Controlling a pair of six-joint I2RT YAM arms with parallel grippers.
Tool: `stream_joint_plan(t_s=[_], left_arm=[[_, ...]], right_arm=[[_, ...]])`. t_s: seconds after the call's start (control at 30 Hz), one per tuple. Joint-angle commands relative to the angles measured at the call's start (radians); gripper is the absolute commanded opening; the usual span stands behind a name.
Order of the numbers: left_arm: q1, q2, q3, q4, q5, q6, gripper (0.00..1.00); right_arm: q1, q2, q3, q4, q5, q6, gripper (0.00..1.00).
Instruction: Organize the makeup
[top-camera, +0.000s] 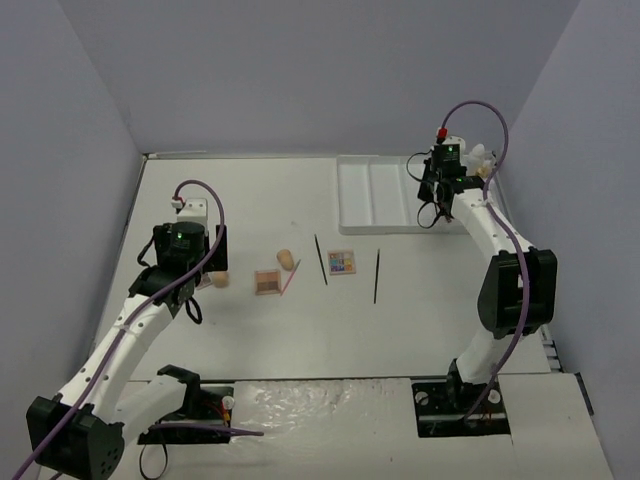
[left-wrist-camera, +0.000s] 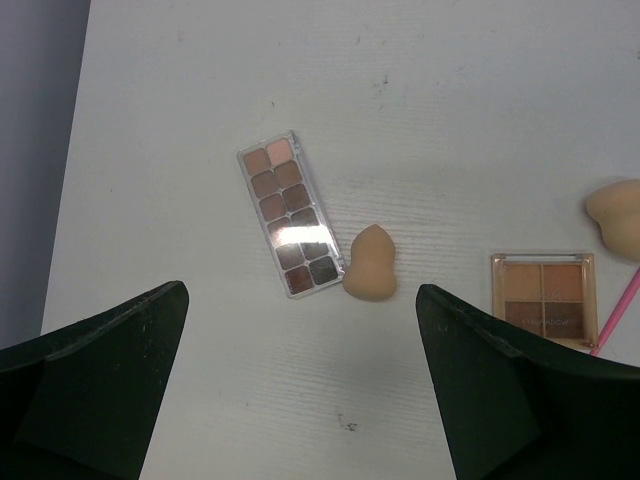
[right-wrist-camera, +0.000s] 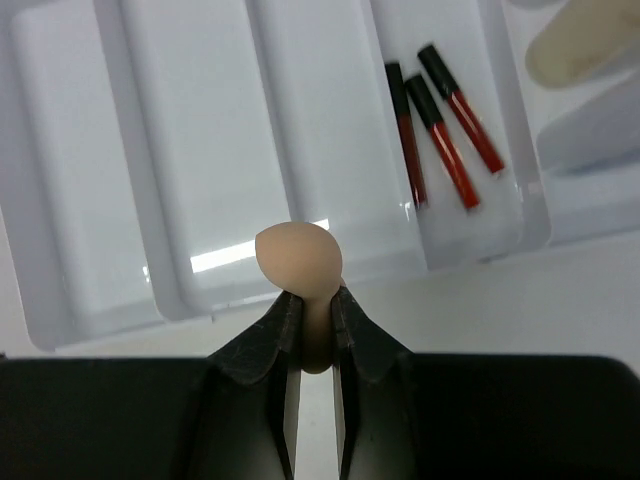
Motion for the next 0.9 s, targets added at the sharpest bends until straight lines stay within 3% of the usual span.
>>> stream_joint_plan(t_s=[0.0,0.2,0.53,0.7,0.87], left_arm=[[-0.005,-0.017,0.017,0.051,-0.028,0.018,0.97],[-0.005,-0.014,0.015,0.048,-0.037,0.022,0.97],[-0.006,-0.02,0.006,0.045,-0.036,0.02,0.97],[-0.006,-0.01,0.007,0.045,-0.038,0.022,0.97],[-0.005,0.003,0.01,0.046,-0.035,0.024,0.97]], right_arm=[[-0.014,0.168,0.22,0.019,0.002,-0.066,0.0],[-0.034,0.355,0.423,0.024,0.006,-0.079,0.0],[-0.075,0.55,0.525,0.175,-0.019,-0.105,0.02],[-0.077,0.616,0.57,0.191,-0.048,-0.143,0.11],[-0.08,0.645,0.582,0.2,-0.074,-0.15,0.32]])
